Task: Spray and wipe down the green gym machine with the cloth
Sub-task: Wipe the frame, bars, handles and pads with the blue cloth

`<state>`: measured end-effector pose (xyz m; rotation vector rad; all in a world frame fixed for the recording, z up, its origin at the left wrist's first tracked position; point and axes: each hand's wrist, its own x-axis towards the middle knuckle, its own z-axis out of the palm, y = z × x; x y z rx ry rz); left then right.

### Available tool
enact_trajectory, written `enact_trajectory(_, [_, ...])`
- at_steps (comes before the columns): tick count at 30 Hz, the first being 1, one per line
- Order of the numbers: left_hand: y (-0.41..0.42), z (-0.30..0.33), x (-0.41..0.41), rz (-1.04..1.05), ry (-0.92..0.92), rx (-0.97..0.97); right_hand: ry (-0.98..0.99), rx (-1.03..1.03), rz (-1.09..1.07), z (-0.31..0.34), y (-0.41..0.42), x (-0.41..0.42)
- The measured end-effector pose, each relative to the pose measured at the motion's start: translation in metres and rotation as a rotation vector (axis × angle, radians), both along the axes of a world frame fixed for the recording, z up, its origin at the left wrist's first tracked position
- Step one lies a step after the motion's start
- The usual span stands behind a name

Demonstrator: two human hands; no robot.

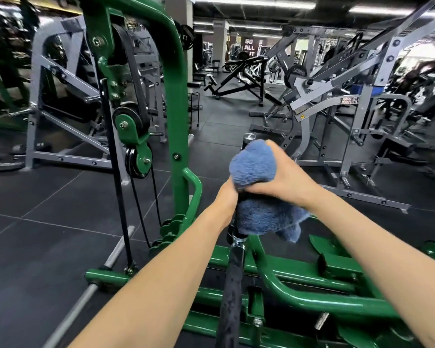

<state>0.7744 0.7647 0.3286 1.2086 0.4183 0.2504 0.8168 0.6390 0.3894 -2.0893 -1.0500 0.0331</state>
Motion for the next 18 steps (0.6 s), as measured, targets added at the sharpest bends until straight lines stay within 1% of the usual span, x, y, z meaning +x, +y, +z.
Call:
enact_trajectory(1, [-0.001,-0.003,0.001,0.009,-0.008,-0.078,-0.012,-0.074,0.042,0.005,0.01,-0.002])
enact_trajectory(3, [-0.001,-0.008,0.002,0.012,-0.015,-0.164,-0.046,-0.158,0.0,0.005,0.027,0.0])
enact_trajectory(5, [0.001,-0.009,0.005,0.025,-0.008,-0.166,-0.092,-0.172,-0.094,0.005,0.037,0.01])
enact_trajectory(6, [0.001,-0.012,0.008,0.04,-0.006,-0.174,-0.066,-0.161,-0.102,0.005,0.039,0.015])
enact_trajectory(7, [0.002,-0.012,0.01,0.045,-0.011,-0.186,0.0,-0.125,-0.095,0.006,0.038,0.02])
enact_trajectory(11, [0.0,-0.02,0.008,0.018,-0.041,-0.252,0.439,0.126,-0.067,-0.001,0.029,0.035])
enact_trajectory(12, [0.0,-0.023,0.007,0.002,-0.04,-0.266,0.498,0.169,-0.054,-0.004,0.024,0.036])
enact_trajectory(13, [-0.002,-0.023,0.006,-0.015,-0.039,-0.267,0.499,0.164,-0.033,-0.004,0.019,0.036])
enact_trajectory(14, [-0.005,-0.023,0.005,-0.032,-0.039,-0.268,0.442,0.114,-0.001,-0.002,0.014,0.033])
enact_trajectory(15, [-0.008,-0.023,0.004,-0.033,-0.038,-0.253,0.331,0.017,0.036,0.002,0.013,0.03])
enact_trajectory(16, [-0.011,-0.024,0.003,-0.016,-0.043,-0.245,0.188,-0.111,0.065,0.006,0.015,0.026])
enact_trajectory(18, [-0.014,-0.022,0.005,0.031,-0.063,-0.24,-0.144,-0.383,0.029,0.015,0.029,0.016])
